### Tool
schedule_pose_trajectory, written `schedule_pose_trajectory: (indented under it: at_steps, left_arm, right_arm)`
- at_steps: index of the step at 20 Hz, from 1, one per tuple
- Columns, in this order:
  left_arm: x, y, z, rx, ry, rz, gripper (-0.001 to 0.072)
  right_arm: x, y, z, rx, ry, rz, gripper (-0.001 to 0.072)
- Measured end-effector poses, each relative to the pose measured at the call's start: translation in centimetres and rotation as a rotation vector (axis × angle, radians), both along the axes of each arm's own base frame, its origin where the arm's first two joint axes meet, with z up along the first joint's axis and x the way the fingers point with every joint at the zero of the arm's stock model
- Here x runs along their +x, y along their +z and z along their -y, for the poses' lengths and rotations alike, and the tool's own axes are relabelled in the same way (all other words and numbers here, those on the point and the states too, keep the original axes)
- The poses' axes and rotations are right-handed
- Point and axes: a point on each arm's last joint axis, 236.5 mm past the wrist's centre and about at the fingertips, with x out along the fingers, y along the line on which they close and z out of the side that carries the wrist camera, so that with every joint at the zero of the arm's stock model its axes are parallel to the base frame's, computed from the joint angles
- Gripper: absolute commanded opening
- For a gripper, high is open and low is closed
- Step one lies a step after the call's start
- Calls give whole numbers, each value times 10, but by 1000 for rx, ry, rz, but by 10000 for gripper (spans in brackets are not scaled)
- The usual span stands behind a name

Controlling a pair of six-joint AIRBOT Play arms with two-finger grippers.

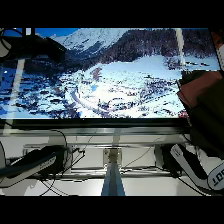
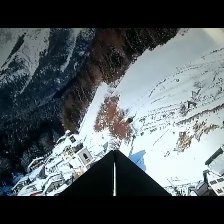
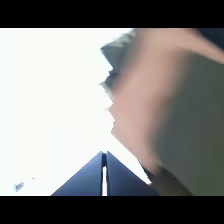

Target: Fold the clothes and pants, and hang the long-sleeved shirts on hangers.

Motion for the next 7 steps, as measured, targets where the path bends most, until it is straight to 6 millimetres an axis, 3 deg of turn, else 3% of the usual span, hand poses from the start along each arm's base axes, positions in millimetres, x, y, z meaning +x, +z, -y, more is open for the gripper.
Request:
schedule_pose_trajectory:
  at_steps: [4, 7]
  left_arm:
    - [0, 0, 0, 0, 0, 0, 13]
    - [0, 0, 0, 0, 0, 0, 13]
  right_arm:
    - [46, 3, -90, -74, 315, 68, 11]
    - [57, 5, -127, -154, 427, 95, 12]
